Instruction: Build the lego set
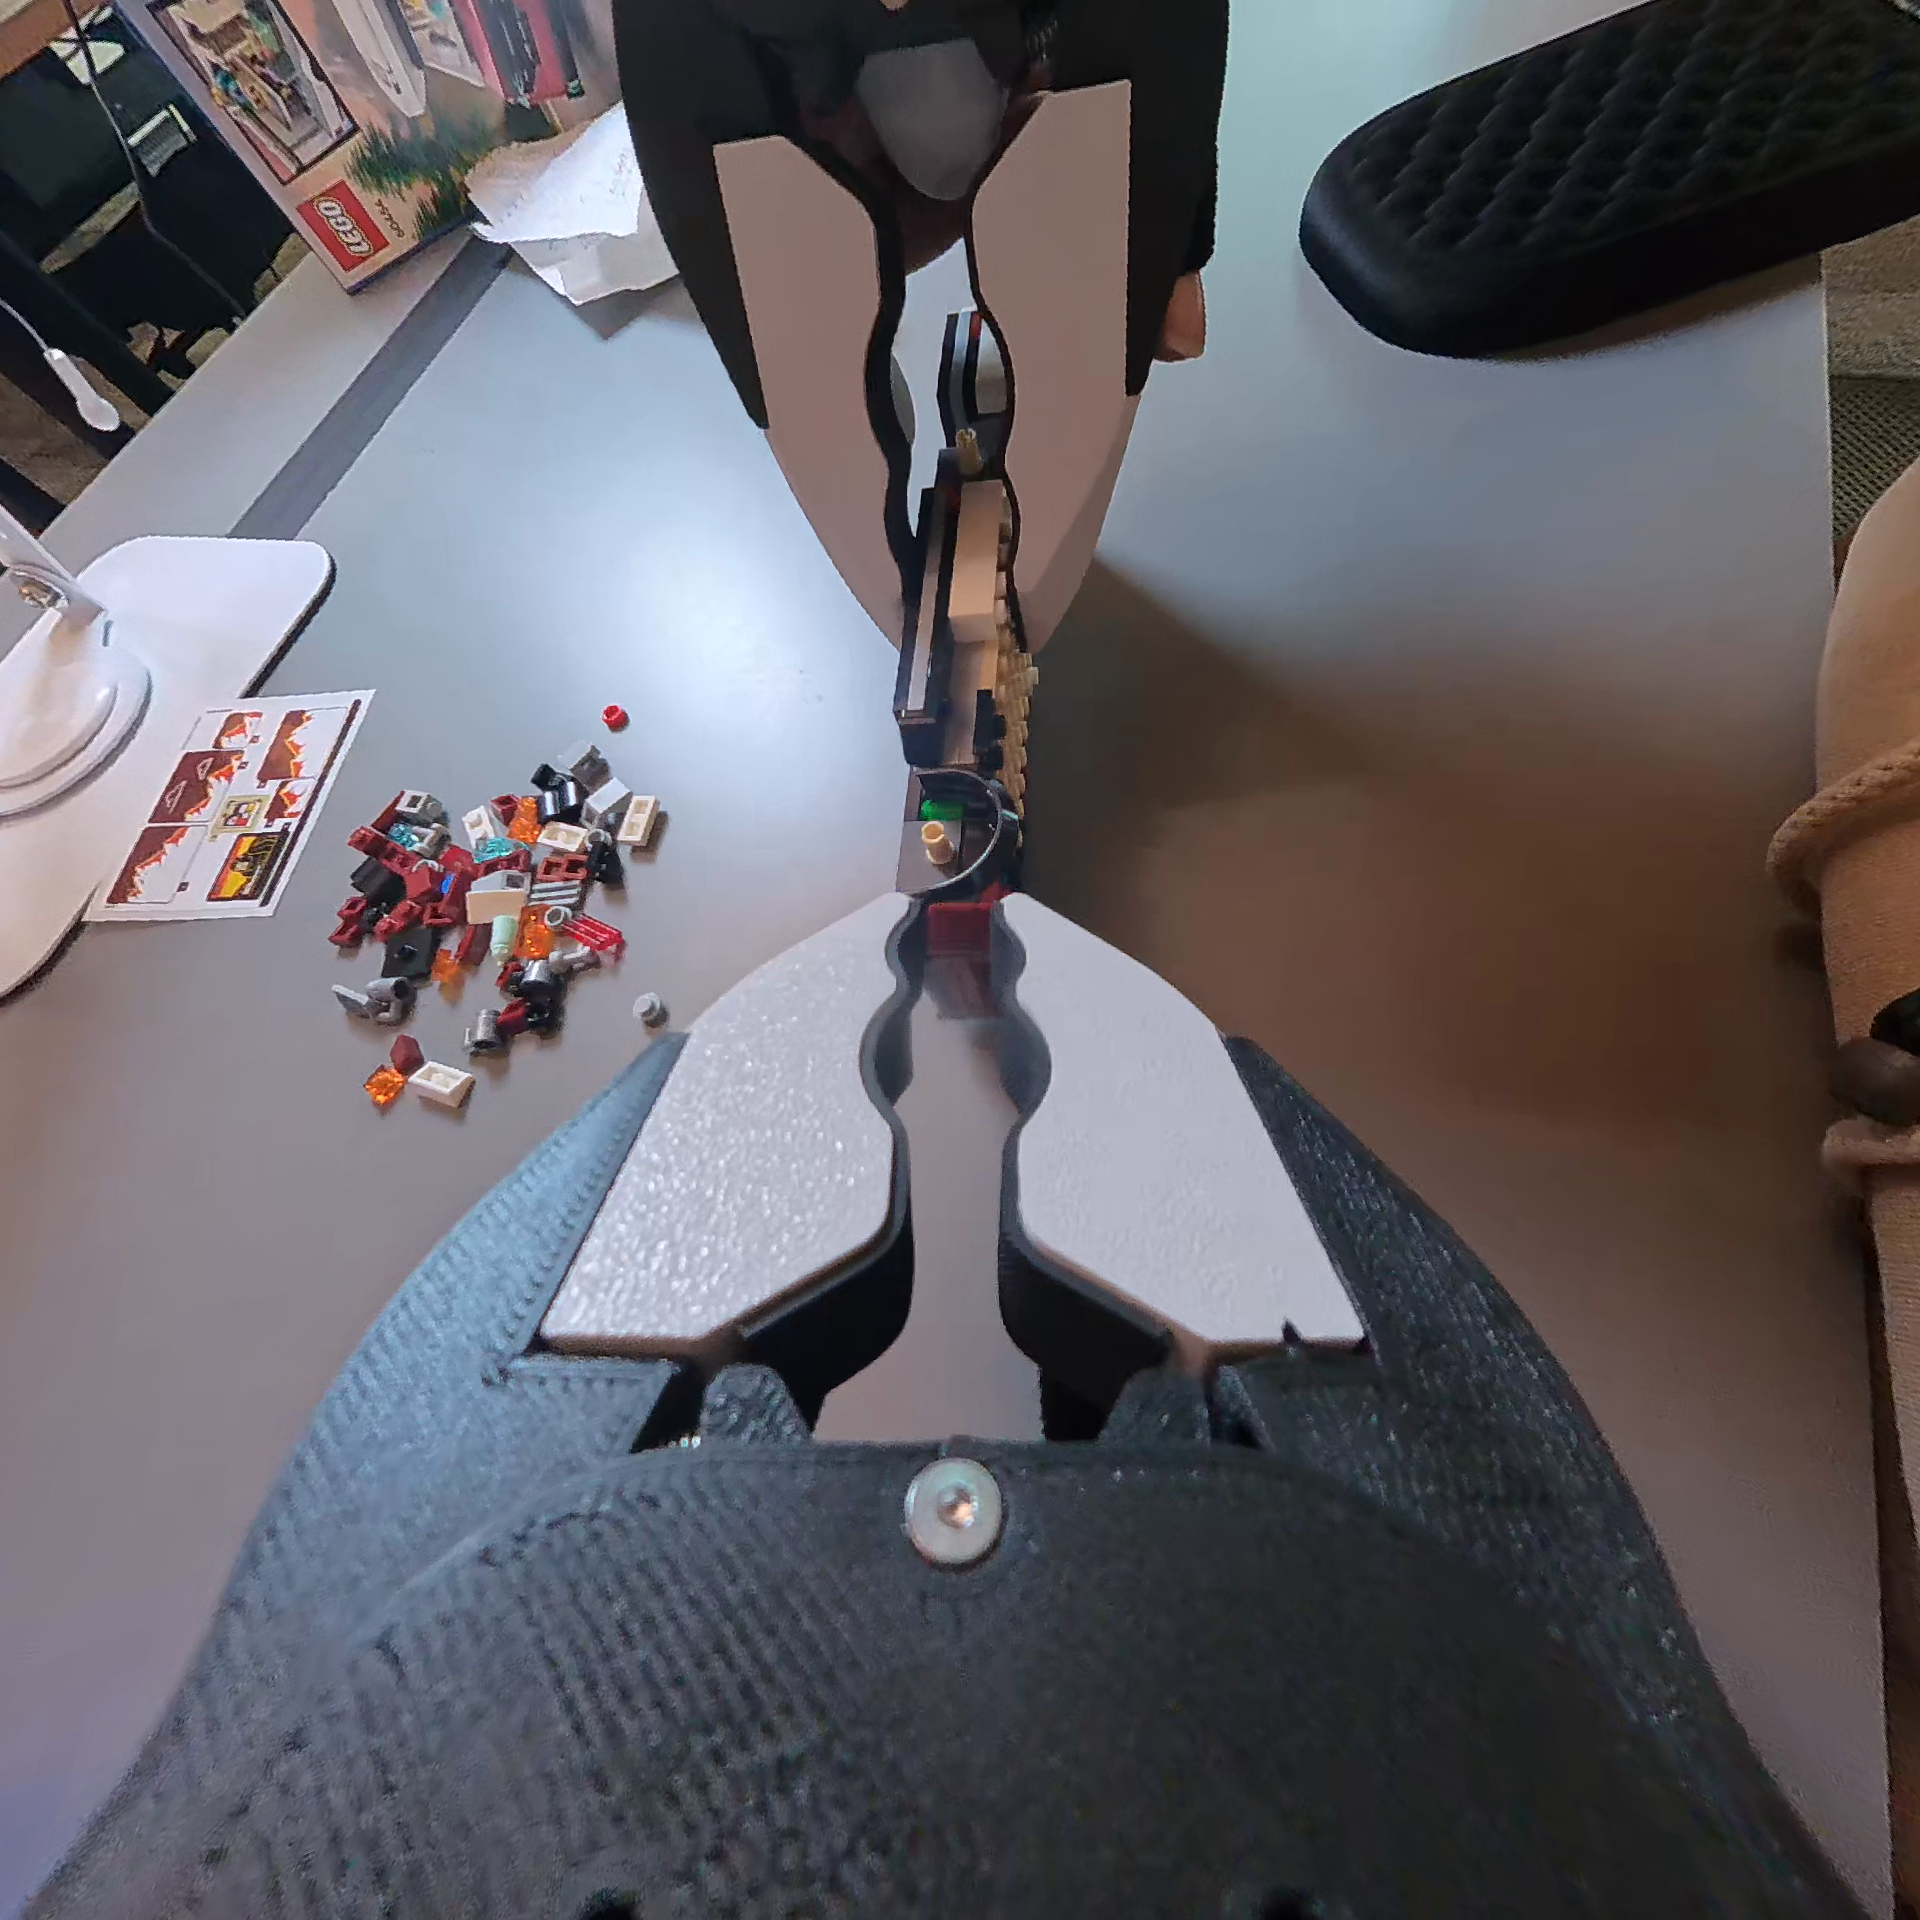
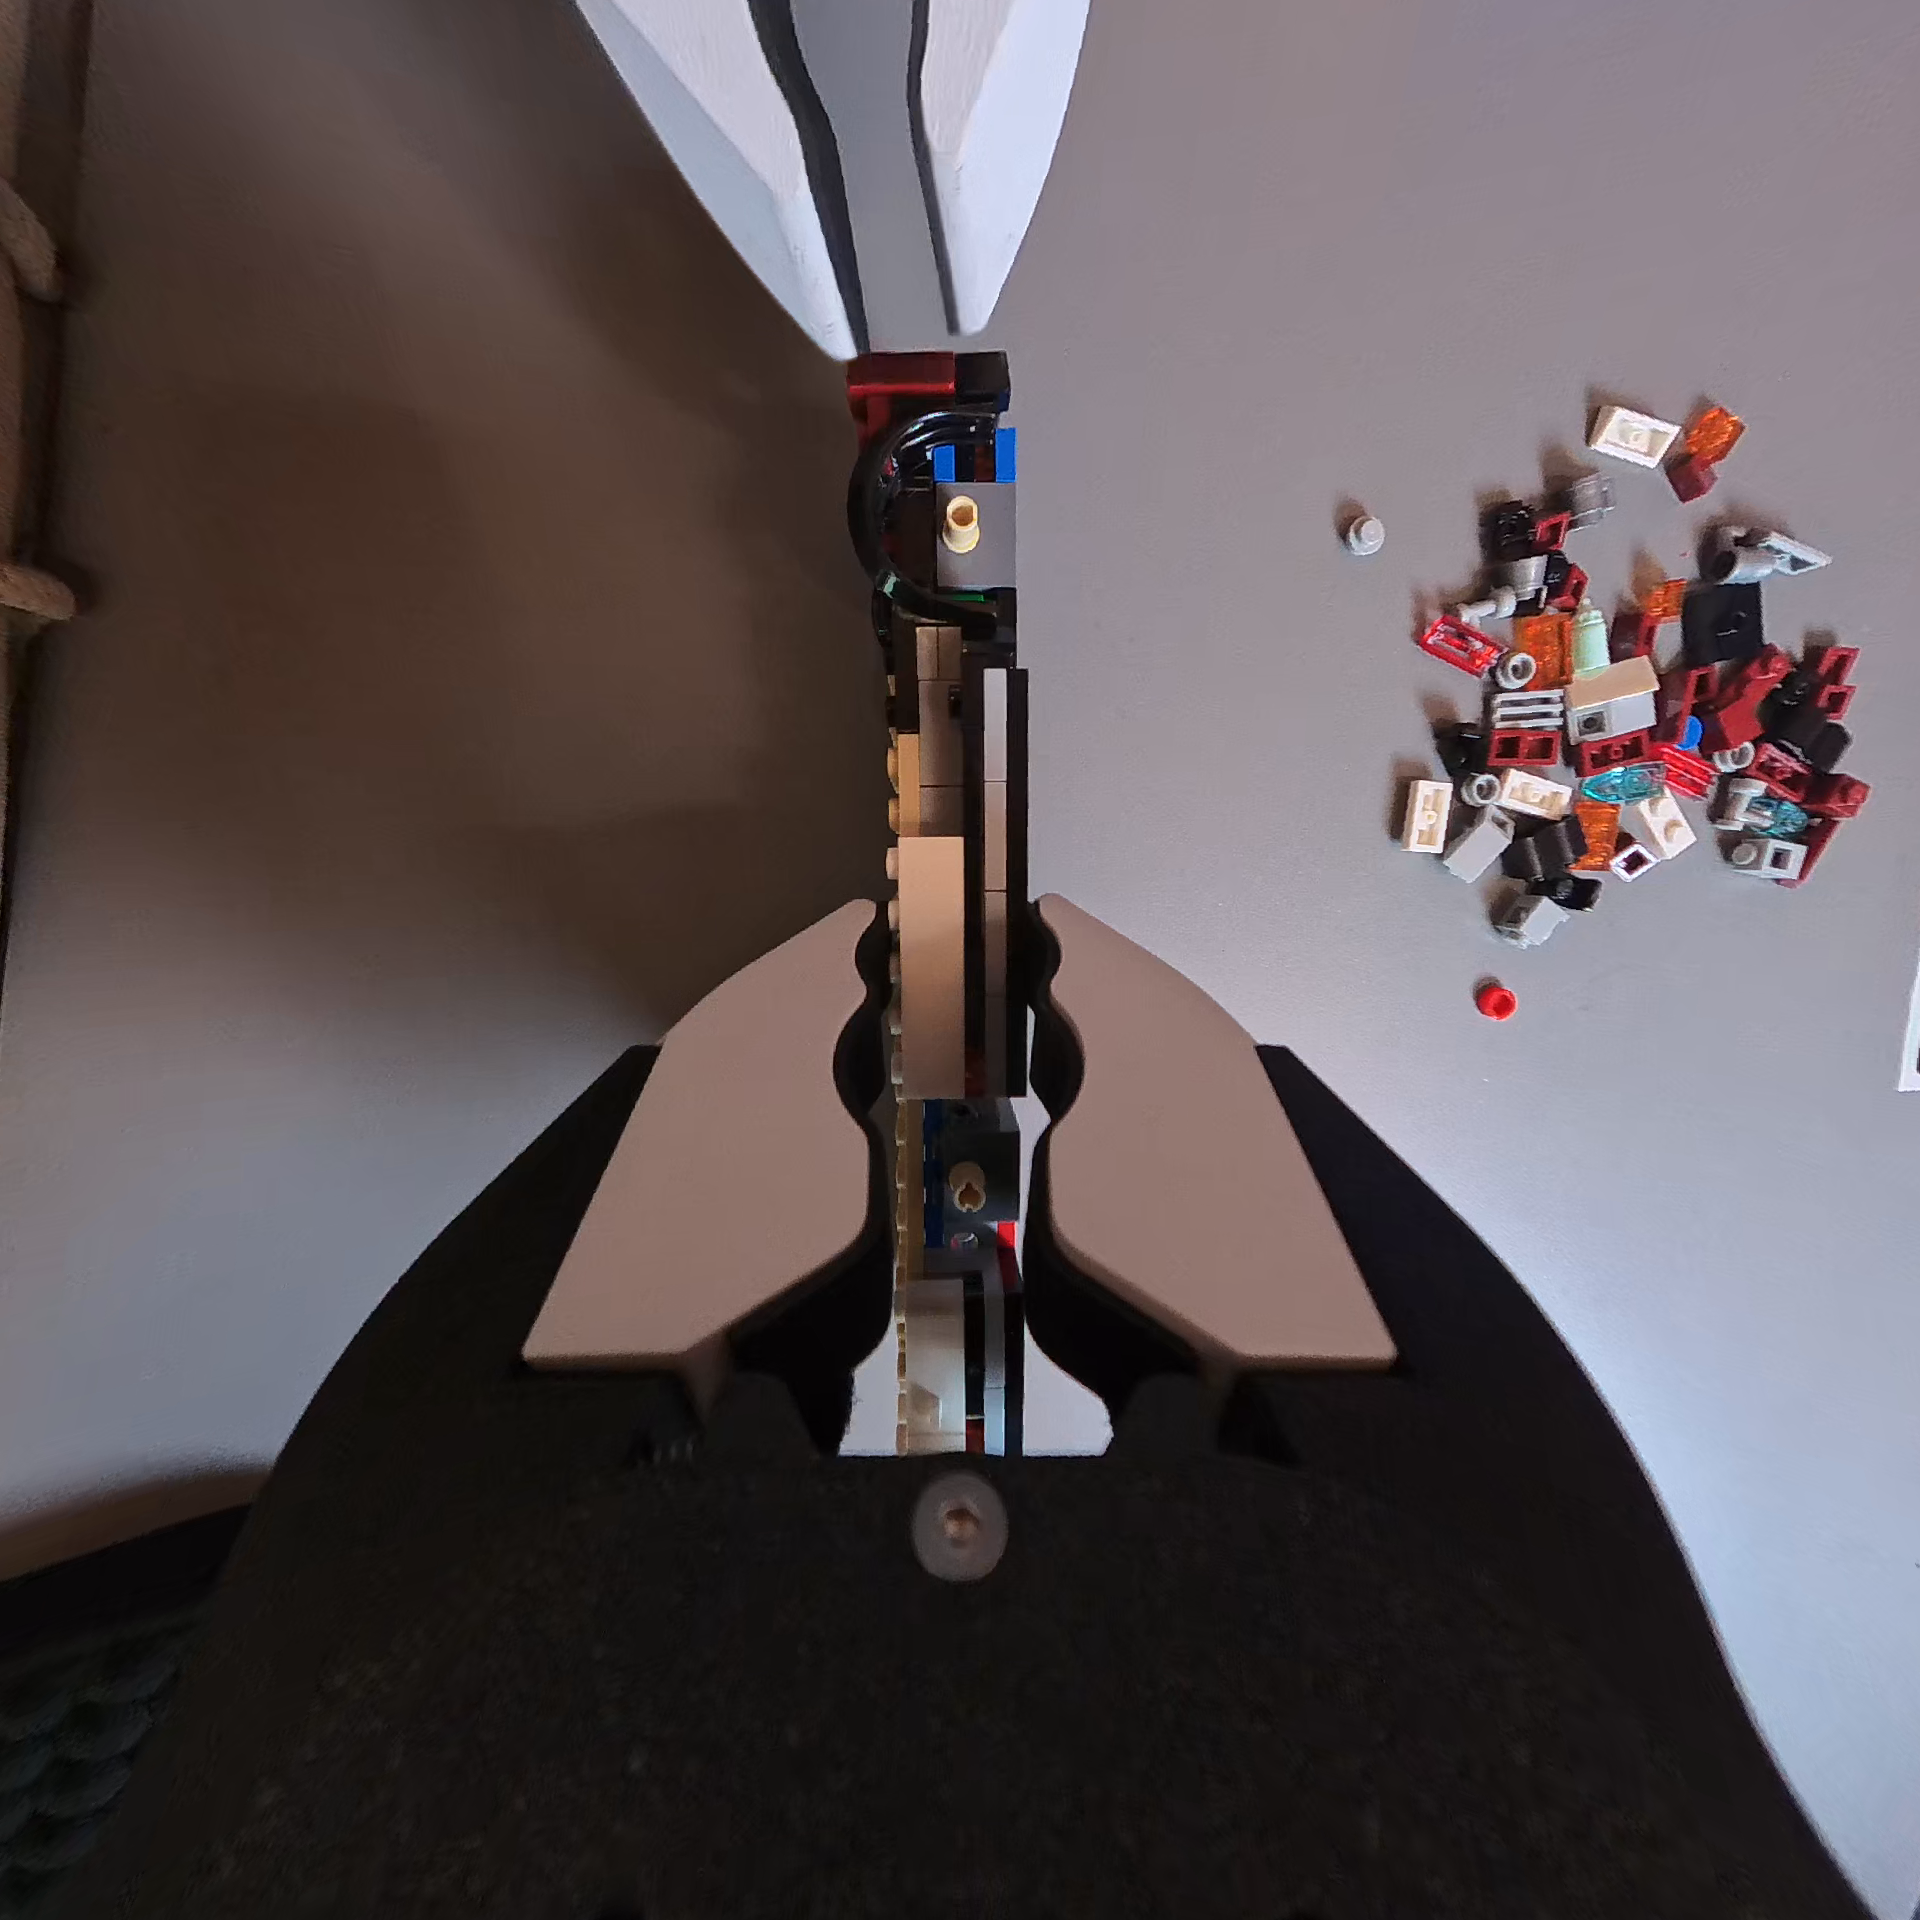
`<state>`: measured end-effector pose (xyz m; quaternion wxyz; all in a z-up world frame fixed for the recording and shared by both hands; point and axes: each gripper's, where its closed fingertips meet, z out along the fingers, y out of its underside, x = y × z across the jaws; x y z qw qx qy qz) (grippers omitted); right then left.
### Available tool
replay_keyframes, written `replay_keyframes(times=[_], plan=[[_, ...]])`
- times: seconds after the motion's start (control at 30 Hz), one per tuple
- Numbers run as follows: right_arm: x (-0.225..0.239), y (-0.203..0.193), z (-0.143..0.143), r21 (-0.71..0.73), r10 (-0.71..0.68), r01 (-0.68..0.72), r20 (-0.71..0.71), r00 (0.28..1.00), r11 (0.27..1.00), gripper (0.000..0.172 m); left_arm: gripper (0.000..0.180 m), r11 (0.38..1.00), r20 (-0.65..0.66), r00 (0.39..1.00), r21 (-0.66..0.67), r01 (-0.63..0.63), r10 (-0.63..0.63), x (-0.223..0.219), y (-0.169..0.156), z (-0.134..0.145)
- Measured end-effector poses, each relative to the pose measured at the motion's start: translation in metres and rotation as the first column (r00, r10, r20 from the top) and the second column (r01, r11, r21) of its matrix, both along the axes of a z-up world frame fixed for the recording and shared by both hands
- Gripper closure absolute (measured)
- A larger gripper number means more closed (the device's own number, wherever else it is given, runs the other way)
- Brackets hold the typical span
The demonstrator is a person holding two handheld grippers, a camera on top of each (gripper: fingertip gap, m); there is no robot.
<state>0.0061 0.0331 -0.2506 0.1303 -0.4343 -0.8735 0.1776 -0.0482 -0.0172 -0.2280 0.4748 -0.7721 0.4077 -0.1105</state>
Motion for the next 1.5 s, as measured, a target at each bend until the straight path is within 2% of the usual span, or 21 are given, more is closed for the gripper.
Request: replay_keyframes(times=[0.3, 0.8, 0.9, 1.03, 1.3, 1.37, 1.5], plan=[[-0.001, 0.0, 0.0, 0.003, 0.003, -0.003, 0.0, 1.0, 1.0, 0.148, 0.17, 1.0, -0.047, 0.999, -0.007, 0.023, -0.024, 0.003, -0.005, -0.008], [-0.002, 0.0, -0.004, 0.018, 0.004, -0.004, 0.02, 1.0, 1.0, 0.147, 0.168, 1.0, -0.037, 0.999, 0.027, 0.012, -0.011, 0.0, -0.005, -0.003], [-0.005, -0.001, -0.002, 0.024, 0.002, -0.002, 0.009, 1.0, 1.0, 0.145, 0.162, 1.0, -0.02, 1.0, 0.027, -0.005, 0.006, -0.007, -0.003, 0.001], [-0.008, -0.003, -0.002, 0.049, 0.016, -0.016, 0.01, 1.0, 0.999, 0.145, 0.147, 0.998, 0.053, 0.998, -0.059, 0.018, -0.015, -0.006, -0.005, -0.007], [-0.014, -0.005, -0.007, 0.1, 0.062, -0.064, 0.022, 0.998, 0.993, 0.148, 0.143, 0.999, 0.022, 1.0, -0.036, 0.014, -0.014, -0.008, 0.001, -0.017], [-0.013, -0.005, -0.007, 0.069, 0.082, -0.083, 0.021, 0.996, 0.994, 0.149, 0.143, 1.0, 0.029, 0.999, -0.005, 0.02, -0.02, -0.009, 0.0, -0.011], [-0.007, -0.01, 0.004, -0.125, 0.109, -0.107, 0.009, 0.994, 0.986, 0.149, 0.144, 0.996, 0.051, 0.997, 0.071, 0.046, -0.049, -0.01, -0.005, 0.009]])
